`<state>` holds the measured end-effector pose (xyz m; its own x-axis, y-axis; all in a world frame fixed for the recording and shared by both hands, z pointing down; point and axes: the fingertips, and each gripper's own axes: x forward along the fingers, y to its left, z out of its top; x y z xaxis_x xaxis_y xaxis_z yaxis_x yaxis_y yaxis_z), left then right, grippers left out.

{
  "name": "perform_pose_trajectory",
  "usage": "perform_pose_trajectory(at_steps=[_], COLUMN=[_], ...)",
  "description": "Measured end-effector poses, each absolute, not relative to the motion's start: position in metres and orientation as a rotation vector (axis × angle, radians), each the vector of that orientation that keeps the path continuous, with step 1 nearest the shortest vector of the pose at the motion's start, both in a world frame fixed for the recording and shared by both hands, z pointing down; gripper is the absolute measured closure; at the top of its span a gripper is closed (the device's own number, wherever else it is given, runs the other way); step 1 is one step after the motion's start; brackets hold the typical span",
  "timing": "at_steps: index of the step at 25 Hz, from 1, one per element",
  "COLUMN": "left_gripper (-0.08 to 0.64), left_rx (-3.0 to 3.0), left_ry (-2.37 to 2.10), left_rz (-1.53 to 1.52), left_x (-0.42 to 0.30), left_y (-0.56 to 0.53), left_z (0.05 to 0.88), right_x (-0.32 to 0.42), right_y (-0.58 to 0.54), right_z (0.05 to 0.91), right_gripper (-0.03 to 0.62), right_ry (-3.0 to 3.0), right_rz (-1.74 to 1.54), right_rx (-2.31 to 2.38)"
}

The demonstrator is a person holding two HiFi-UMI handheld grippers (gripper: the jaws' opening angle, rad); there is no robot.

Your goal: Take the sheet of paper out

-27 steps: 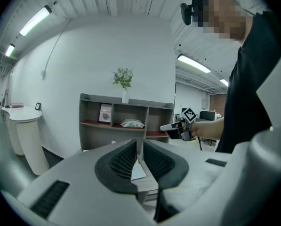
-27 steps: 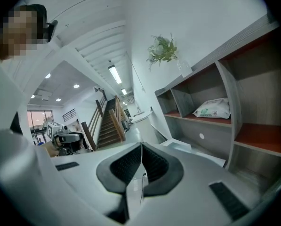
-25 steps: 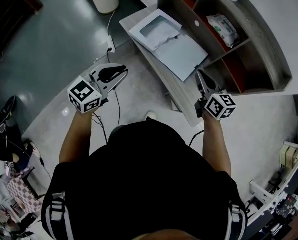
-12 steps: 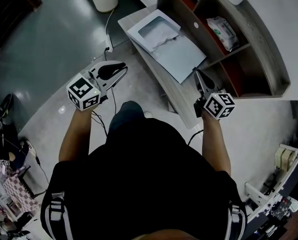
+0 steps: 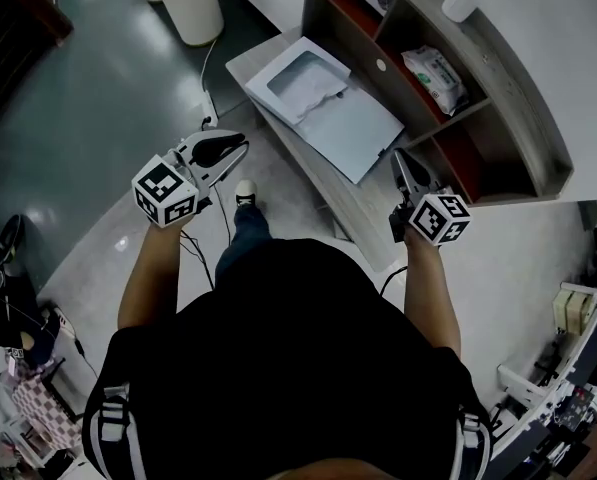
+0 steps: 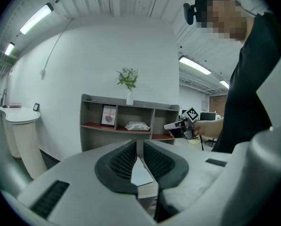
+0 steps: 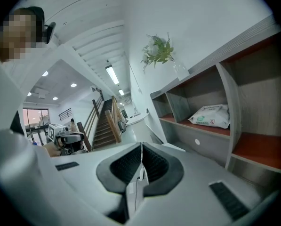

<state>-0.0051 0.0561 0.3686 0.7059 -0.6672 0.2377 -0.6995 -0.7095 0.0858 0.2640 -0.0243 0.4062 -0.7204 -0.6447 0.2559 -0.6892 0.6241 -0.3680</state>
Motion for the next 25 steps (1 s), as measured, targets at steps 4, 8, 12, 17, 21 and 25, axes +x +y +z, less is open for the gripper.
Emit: perform_pose_trajectory(at_steps=[4,8,12,17,21,25], left_gripper=[0.504,0.503,0.505,0.505,0.503,0.504], left_rx=[2.760,2.759,2.771,2.798,2.791,2.776], left_ry=[-1.094,-1.052,-1.035,-1.031,-1.023,-1.014], left_rz=[0.254,0.193,0.172,0.249,0.264,0.247], left_x=[-0.010,-0.015,-0.020,-0.027,-0.037,-0.046], left_y=[0.037,0.022,0.008,-0.002,-0.008,-0.018], left_z=[0.362,0.354,0.346,0.347,0.350,0.353], right_x=[0.265,0.262,0.260,0.250,0.240,0.234], right_y=[-0.037,-0.050,-0.060,-0.070,-0.081,-0.090], right_z=[0.408,0.407,0.411,0.413,0.412,0.410], right_gripper=[0.577,0.577,0.577,0.577,0.577,0.577], right_ry=[-2.723,-2.715,-2.708,-2.704,-2.711,-2.706], right_rz=[0.695,0.694,0.711,0.722,0.719,0.719], right_rx=[1.166,1.192,1.216,1.225,1.226,1.234])
